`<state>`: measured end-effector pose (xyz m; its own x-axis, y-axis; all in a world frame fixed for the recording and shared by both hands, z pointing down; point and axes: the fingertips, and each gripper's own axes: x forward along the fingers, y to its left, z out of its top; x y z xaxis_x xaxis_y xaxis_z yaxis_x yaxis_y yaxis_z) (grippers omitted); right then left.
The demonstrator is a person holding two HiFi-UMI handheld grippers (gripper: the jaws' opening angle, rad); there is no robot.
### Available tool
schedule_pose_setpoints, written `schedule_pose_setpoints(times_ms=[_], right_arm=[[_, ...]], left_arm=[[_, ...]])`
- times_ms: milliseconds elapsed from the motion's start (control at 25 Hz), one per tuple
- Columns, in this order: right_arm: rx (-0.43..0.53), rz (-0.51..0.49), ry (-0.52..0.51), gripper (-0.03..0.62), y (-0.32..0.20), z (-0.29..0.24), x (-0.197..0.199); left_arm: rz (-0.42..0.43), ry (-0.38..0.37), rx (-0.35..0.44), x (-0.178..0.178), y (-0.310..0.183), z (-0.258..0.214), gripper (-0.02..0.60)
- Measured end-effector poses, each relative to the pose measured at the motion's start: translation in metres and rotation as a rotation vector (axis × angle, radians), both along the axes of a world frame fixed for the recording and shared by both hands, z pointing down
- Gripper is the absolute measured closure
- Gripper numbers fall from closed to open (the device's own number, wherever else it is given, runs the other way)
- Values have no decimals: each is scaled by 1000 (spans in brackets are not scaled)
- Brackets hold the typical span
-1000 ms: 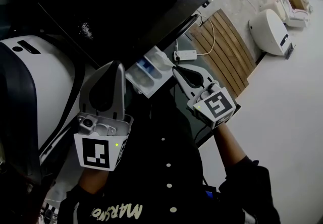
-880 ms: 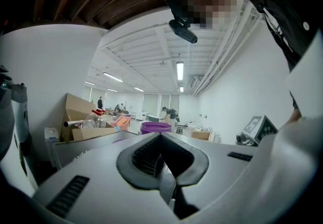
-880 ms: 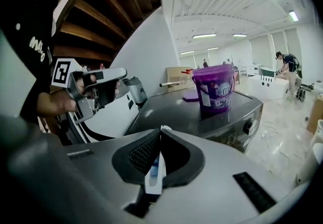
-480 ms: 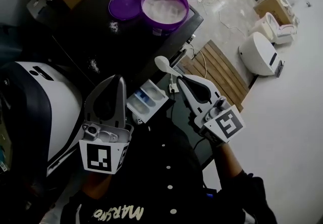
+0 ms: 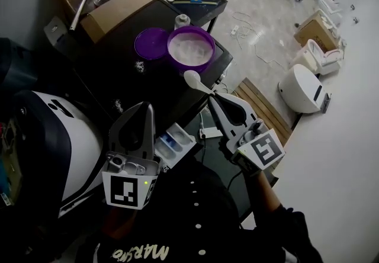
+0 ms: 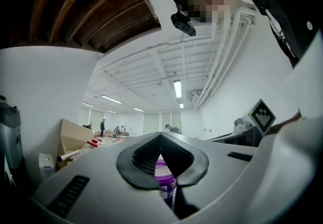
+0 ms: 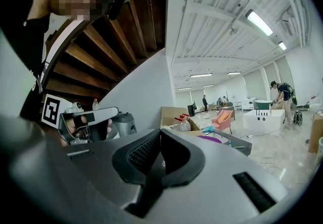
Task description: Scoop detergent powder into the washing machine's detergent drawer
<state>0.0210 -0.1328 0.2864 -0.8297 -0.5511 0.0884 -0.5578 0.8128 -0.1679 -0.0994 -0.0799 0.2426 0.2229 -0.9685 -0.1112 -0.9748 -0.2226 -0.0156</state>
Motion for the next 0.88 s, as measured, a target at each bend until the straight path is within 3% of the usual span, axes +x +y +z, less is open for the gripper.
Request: schedule_pose_setpoints(times_ms=[360, 880], right_arm=[[-11, 30, 73, 563, -72, 24, 10], [-170, 5, 288, 563, -133, 96, 4]], left_arm=[[-79, -16, -32, -16, -6, 7, 568], [-174, -14, -126, -32, -19, 36, 568]])
